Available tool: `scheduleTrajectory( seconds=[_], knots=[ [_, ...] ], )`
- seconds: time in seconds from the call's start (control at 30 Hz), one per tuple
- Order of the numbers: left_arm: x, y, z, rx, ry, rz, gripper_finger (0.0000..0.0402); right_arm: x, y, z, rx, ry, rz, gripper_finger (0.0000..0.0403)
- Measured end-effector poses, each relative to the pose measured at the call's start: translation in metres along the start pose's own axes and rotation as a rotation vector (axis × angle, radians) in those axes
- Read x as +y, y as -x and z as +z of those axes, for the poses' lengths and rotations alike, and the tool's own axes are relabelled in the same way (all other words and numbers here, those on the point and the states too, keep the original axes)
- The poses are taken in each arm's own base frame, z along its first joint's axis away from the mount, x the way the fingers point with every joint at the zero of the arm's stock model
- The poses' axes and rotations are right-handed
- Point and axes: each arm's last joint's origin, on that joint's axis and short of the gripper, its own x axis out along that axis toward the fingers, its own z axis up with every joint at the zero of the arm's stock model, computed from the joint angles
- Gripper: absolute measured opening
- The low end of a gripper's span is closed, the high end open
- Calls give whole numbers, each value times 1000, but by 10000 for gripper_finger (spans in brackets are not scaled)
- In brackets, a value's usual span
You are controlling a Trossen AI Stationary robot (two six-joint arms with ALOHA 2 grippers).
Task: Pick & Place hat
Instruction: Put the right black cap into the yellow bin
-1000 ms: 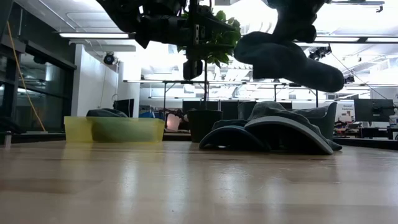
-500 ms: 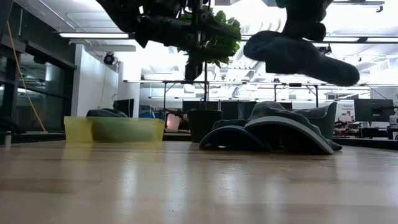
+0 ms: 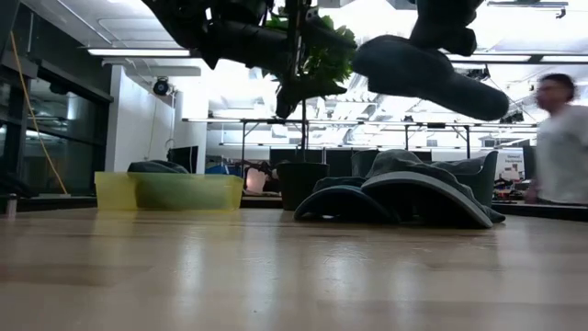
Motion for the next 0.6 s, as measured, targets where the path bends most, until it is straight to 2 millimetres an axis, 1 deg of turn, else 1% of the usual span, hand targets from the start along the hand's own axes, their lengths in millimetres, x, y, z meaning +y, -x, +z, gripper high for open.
scheduleTrajectory(
  seconds=[0.23, 0.37, 0.47, 0.6],
  knots=[
    [0, 0, 1, -11, 0, 0, 296, 1, -7, 4, -21, -1, -7, 0],
    [-1, 0, 1, -15, 0, -1, 296, 1, -10, 9, -54, -20, 8, 0],
    [-1, 0, 1, -20, 12, -6, 296, 5, -12, 13, -86, -17, 35, 0],
    [-1, 0, 1, -20, 20, -6, 296, 8, -18, 14, -88, -15, 35, 0]
  ],
)
